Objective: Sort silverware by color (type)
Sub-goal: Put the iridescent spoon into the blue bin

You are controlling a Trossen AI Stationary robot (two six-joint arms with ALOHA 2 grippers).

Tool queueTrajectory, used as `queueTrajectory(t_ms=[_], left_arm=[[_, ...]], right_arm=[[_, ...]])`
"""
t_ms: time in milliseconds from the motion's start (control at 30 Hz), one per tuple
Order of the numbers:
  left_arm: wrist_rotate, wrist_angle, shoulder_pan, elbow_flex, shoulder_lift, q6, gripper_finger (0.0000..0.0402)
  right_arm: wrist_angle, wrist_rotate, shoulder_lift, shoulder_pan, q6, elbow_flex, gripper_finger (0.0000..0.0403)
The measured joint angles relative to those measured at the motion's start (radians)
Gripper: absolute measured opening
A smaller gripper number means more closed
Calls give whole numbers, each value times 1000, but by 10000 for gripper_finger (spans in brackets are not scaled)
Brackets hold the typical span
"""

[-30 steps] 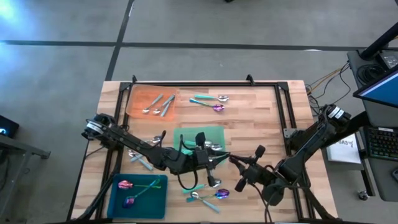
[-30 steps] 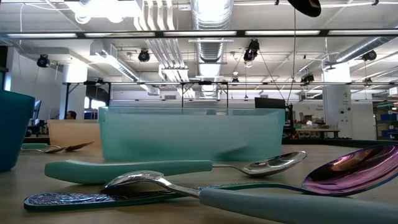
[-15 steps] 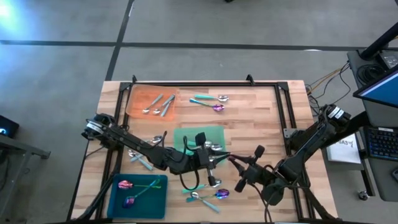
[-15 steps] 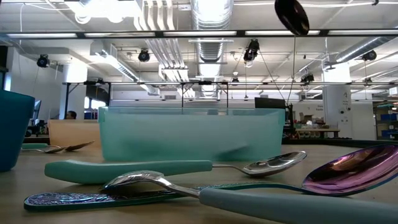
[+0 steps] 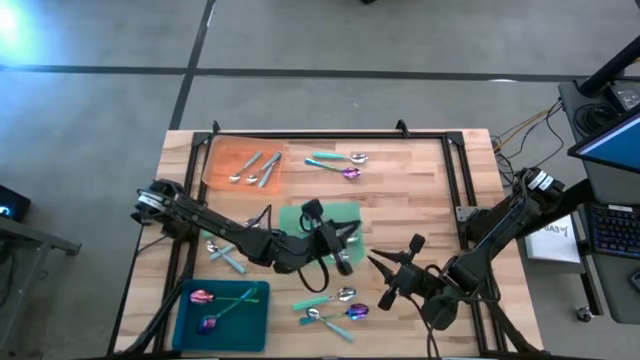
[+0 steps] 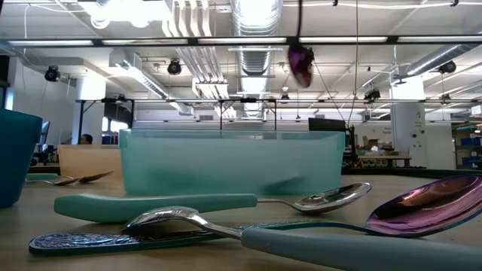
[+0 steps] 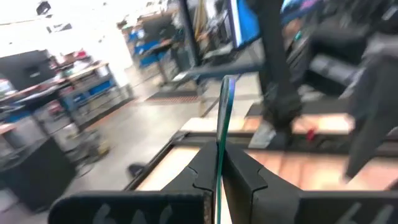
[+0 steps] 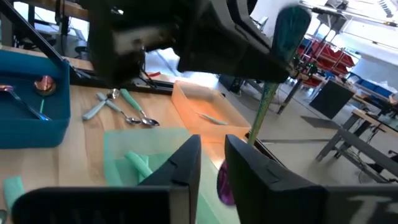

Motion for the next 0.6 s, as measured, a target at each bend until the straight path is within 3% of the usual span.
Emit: queueTrajectory(t_ms=[300, 600], left_arm=[[-1, -461, -85, 0, -139, -278, 0], [171, -754, -262, 0, -288, -596, 0]], right_arm=[[-7, 0, 0, 0, 0, 0, 146], [-10, 0, 0, 0, 7, 0, 147]])
